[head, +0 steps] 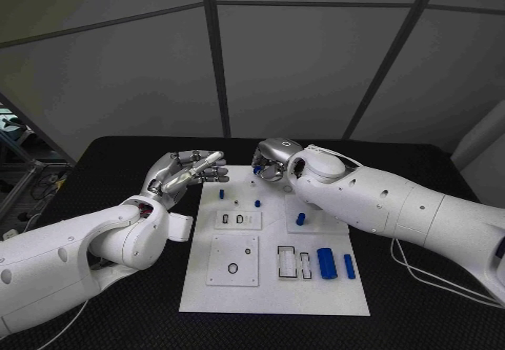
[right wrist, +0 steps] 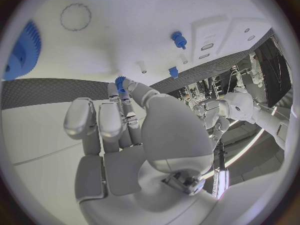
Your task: Assemble the parts on the task board
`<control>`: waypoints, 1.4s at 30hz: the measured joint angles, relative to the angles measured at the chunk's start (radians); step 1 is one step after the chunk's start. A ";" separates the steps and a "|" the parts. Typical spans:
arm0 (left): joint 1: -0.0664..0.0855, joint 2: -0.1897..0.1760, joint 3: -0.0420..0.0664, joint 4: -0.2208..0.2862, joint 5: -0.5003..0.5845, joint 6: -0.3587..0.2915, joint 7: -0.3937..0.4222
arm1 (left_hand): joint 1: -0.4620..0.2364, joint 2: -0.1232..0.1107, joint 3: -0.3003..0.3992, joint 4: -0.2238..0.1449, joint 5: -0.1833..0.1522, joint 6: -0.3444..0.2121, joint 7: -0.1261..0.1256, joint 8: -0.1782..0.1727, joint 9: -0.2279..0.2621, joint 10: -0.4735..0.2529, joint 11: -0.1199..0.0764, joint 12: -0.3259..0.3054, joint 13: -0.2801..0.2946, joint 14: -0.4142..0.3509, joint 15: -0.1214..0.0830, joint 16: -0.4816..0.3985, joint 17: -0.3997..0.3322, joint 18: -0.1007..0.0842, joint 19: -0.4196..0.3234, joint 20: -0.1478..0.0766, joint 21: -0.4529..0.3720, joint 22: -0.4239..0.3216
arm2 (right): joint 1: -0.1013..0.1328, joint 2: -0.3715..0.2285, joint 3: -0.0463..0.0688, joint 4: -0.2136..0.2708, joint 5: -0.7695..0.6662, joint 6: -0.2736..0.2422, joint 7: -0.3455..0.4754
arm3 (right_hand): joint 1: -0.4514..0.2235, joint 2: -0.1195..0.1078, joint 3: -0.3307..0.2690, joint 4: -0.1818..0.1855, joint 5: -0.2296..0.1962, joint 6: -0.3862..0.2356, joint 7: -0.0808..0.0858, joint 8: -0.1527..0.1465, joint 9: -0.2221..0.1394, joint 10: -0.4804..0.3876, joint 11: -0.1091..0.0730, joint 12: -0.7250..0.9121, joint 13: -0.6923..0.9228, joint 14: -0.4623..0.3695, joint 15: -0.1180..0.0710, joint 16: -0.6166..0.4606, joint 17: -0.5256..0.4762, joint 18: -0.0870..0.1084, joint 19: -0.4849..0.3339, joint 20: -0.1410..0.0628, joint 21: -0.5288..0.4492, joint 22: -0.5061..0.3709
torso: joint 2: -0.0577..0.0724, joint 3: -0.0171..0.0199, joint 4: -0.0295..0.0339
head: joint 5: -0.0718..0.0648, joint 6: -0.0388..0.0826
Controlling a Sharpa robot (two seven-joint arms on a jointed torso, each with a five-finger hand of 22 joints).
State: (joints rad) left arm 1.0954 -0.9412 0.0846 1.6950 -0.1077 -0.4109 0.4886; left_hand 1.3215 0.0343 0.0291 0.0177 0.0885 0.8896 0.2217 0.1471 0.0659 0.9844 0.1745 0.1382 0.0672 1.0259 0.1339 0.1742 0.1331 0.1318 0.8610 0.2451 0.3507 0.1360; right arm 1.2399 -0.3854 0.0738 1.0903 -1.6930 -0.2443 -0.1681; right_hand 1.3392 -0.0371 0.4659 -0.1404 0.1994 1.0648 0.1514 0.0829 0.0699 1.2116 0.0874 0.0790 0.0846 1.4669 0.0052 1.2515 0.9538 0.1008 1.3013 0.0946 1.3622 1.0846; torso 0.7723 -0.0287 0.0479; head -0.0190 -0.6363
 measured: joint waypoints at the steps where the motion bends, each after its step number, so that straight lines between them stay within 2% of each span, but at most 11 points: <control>1: 0.000 0.000 0.000 0.000 0.000 0.000 0.000 | 0.000 0.000 0.000 0.000 0.000 0.000 0.000 0.000 0.000 -0.003 0.003 0.000 0.000 0.000 0.000 0.000 0.000 0.000 0.000 0.000 0.000 -0.001 | 0.000 0.001 0.000 -0.002 0.000 0.001 0.000 | -0.004 -0.004 0.000 0.000 0.000 -0.004 0.003 0.000 0.000 0.000 0.000 0.000 0.000 0.000 0.000 0.000 0.002 0.000 0.000 0.000 0.000 0.000 | 0.000 0.0000 0.0000 | 0.000 0.000; 7: 0.001 0.000 0.001 0.001 0.000 0.002 -0.003 | 0.000 0.000 0.000 0.000 0.000 0.000 0.000 0.000 0.000 -0.003 0.003 0.000 0.000 0.000 0.000 0.000 0.000 0.000 0.000 0.000 0.000 0.000 | 0.000 0.007 0.000 -0.011 0.000 0.006 0.000 | -0.015 -0.015 0.009 0.009 0.001 -0.011 0.010 -0.008 0.000 -0.028 0.006 -0.012 -0.004 0.000 0.000 0.012 0.015 0.000 -0.008 0.008 0.000 -0.008 | 0.000 -0.0001 0.0000 | 0.002 -0.001; 11: 0.002 0.000 0.001 0.001 0.000 0.003 -0.005 | 0.000 0.000 0.000 0.000 0.000 0.000 0.000 0.000 0.000 -0.003 0.003 -0.004 0.000 0.000 0.000 -0.005 0.000 0.000 0.000 0.000 0.000 0.000 | 0.000 0.011 0.000 -0.016 0.000 0.011 0.000 | -0.035 -0.043 0.015 0.018 -0.008 -0.069 0.018 -0.020 -0.005 -0.110 0.020 -0.015 -0.018 -0.002 0.020 -0.003 -0.024 0.000 -0.047 0.021 -0.022 -0.058 | 0.000 0.0000 0.0000 | 0.002 -0.001; 13: 0.002 0.000 0.001 0.001 0.000 0.004 -0.006 | 0.000 0.000 0.000 0.000 0.000 0.000 0.000 0.000 0.000 -0.003 0.003 -0.004 0.000 0.000 0.000 -0.006 0.000 0.000 0.000 0.000 0.000 0.000 | 0.000 0.012 0.000 -0.018 0.000 0.014 0.000 | -0.040 -0.059 0.006 0.027 -0.014 -0.102 0.017 -0.020 -0.006 -0.157 0.027 -0.015 -0.020 -0.004 0.022 -0.017 -0.051 0.000 -0.068 0.027 -0.037 -0.089 | 0.000 0.0000 0.0000 | 0.002 -0.001; 18: 0.002 -0.001 0.001 0.001 0.000 0.005 -0.007 | 0.000 0.000 0.000 0.000 0.000 0.000 0.000 0.000 0.000 -0.003 0.003 -0.004 0.000 0.000 0.000 -0.006 0.001 0.000 0.000 0.000 0.000 -0.001 | 0.000 0.009 -0.001 -0.013 -0.001 0.016 0.001 | -0.034 -0.071 -0.021 0.040 -0.014 -0.152 0.001 -0.020 -0.006 -0.217 0.038 -0.015 -0.019 -0.013 0.031 -0.027 -0.086 0.000 -0.091 0.036 -0.058 -0.133 | 0.000 0.0004 -0.0001 | 0.002 -0.001; 22: 0.002 -0.003 0.001 0.001 0.000 0.005 -0.008 | 0.000 0.000 0.000 0.000 0.000 0.000 0.000 0.000 0.000 -0.003 0.003 -0.004 0.000 0.000 0.000 -0.006 0.001 0.000 0.000 0.000 0.000 -0.001 | -0.001 -0.012 -0.001 0.017 -0.001 0.014 0.001 | -0.034 -0.071 -0.021 0.040 -0.014 -0.152 0.001 -0.020 -0.005 -0.219 0.039 -0.011 -0.019 -0.015 0.033 -0.032 -0.092 0.000 -0.094 0.039 -0.063 -0.141 | 0.000 0.0011 -0.0010 | 0.002 -0.001; 26: 0.002 -0.009 0.001 0.001 0.000 0.006 -0.009 | 0.000 0.000 0.000 0.000 0.000 0.000 0.000 0.000 0.000 -0.003 0.003 -0.004 0.000 0.000 0.000 -0.006 0.001 0.000 0.000 0.000 0.000 -0.001 | -0.001 -0.077 -0.001 0.093 -0.001 0.002 0.000 | -0.034 -0.071 -0.030 0.043 -0.014 -0.150 0.003 -0.018 -0.001 -0.216 0.037 0.007 -0.016 -0.016 0.034 -0.032 -0.093 0.000 -0.094 0.039 -0.064 -0.138 | 0.000 0.0023 -0.0032 | 0.003 0.001; 32: 0.003 -0.021 0.001 -0.002 0.000 0.007 -0.009 | 0.000 0.000 0.000 0.000 0.000 0.000 0.000 0.000 0.000 -0.003 0.003 -0.004 0.000 0.000 0.000 -0.006 0.001 0.000 0.000 0.000 0.000 -0.001 | -0.001 -0.239 0.002 0.236 0.048 -0.045 -0.004 | -0.052 -0.072 -0.048 0.084 -0.005 -0.085 0.016 0.006 0.009 -0.098 0.015 0.072 0.002 -0.002 0.020 0.007 -0.028 0.000 -0.041 0.026 -0.027 -0.058 | -0.004 0.0057 -0.0103 | 0.000 0.011; 36: 0.003 -0.024 0.001 -0.005 0.001 0.008 -0.009 | 0.000 0.000 0.000 0.000 0.000 0.000 0.000 0.000 0.000 -0.003 0.003 -0.004 0.000 0.000 0.000 -0.006 0.001 0.000 0.000 0.000 0.000 -0.001 | -0.001 -0.329 0.026 0.302 0.127 -0.053 -0.011 | -0.083 -0.101 -0.079 0.114 -0.001 -0.080 0.015 0.006 0.008 0.004 -0.003 0.119 0.027 -0.002 0.001 0.025 0.006 0.000 -0.011 0.018 -0.007 -0.013 | -0.009 0.0099 -0.0182 | -0.003 0.016; 39: 0.003 -0.025 0.001 -0.011 0.001 0.008 -0.009 | 0.000 0.000 0.000 0.000 0.000 0.000 0.000 -0.004 0.000 -0.003 0.003 -0.004 0.000 0.000 0.000 -0.006 0.001 0.000 0.000 0.000 0.000 -0.001 | 0.001 -0.380 0.034 0.327 0.196 -0.045 -0.022 | -0.116 -0.134 -0.154 0.150 -0.001 -0.117 0.005 -0.006 0.001 0.091 -0.018 0.189 0.076 -0.002 -0.010 0.040 0.027 0.000 0.003 0.005 0.003 0.006 | -0.012 0.0140 -0.0240 | -0.004 0.019; 42: 0.003 -0.024 0.001 -0.014 0.001 0.009 -0.009 | 0.000 0.000 0.000 0.000 0.000 0.000 0.000 -0.004 0.000 -0.003 0.003 -0.004 0.000 0.000 0.000 -0.006 0.001 0.000 0.000 0.000 0.000 -0.001 | 0.001 -0.406 0.036 0.330 0.246 -0.030 -0.035 | -0.090 -0.134 -0.269 0.187 0.013 -0.139 -0.006 -0.004 0.002 0.108 -0.027 0.308 0.181 -0.002 -0.024 0.097 0.125 -0.011 0.043 -0.007 0.033 0.067 | -0.014 0.0176 -0.0289 | -0.006 0.021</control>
State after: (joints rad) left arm 1.0983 -0.9655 0.0857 1.6809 -0.1065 -0.4022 0.4798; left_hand 1.3215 0.0343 0.0291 0.0177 0.0885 0.8897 0.2216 0.1435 0.0659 0.9814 0.1774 0.1345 0.0673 1.0259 0.1339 0.1686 0.1336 0.1318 0.8610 0.2450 0.3507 0.1348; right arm 1.2407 -0.7910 0.1100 1.4203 -1.4467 -0.2739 -0.2032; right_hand 1.2488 -0.1708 0.1969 0.0466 0.2120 0.9260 0.1457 0.0792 0.0720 1.3194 0.0600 0.3871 0.2656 1.4652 -0.0184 1.3481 1.0788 0.0898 1.3446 0.0881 1.3949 1.1519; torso 0.7584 -0.0110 0.0191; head -0.0247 -0.6150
